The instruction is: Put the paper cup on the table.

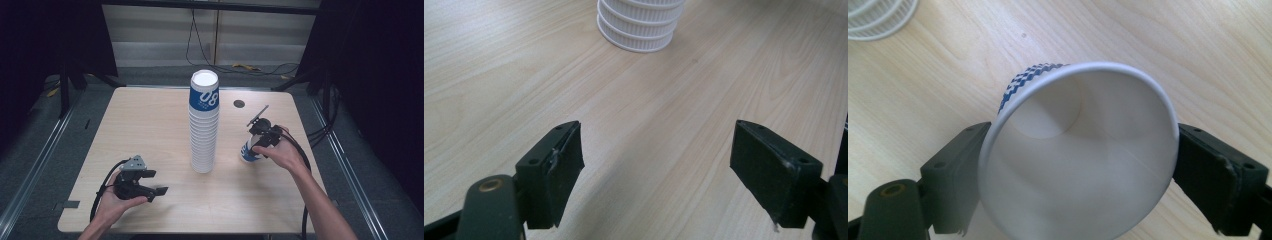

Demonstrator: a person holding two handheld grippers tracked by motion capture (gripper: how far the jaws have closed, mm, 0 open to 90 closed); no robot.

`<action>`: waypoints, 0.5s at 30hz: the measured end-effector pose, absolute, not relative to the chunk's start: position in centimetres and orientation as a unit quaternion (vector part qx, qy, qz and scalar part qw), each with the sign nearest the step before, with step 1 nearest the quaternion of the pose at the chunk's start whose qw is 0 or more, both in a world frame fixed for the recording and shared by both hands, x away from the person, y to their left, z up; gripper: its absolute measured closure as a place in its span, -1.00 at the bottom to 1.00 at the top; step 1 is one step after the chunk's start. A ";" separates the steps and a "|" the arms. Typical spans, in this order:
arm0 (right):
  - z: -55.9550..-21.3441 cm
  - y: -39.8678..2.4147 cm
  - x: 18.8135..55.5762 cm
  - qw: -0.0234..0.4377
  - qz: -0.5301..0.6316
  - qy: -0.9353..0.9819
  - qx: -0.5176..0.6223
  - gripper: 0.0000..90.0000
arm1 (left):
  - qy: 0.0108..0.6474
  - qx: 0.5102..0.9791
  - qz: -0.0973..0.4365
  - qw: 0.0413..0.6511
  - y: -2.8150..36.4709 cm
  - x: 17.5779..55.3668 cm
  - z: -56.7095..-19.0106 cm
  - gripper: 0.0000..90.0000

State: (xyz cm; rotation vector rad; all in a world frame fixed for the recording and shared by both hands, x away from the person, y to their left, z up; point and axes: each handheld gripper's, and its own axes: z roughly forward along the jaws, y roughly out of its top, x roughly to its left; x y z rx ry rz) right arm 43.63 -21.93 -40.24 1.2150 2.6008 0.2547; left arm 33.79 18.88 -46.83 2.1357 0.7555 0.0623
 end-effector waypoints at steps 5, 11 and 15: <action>-40.3 -21.4 44.1 0.134 0.083 0.897 0.413 -0.72 | 0.299 0.854 0.024 0.424 18.9 33.6 -46.8 -0.53; -40.5 -20.8 44.5 0.142 0.093 0.893 0.416 -0.73 | 0.298 0.853 0.028 0.428 19.1 33.5 -46.7 -0.53; -40.6 -20.7 44.6 0.146 0.110 0.889 0.420 -0.72 | 0.299 0.852 0.028 0.429 19.2 33.6 -46.7 -0.53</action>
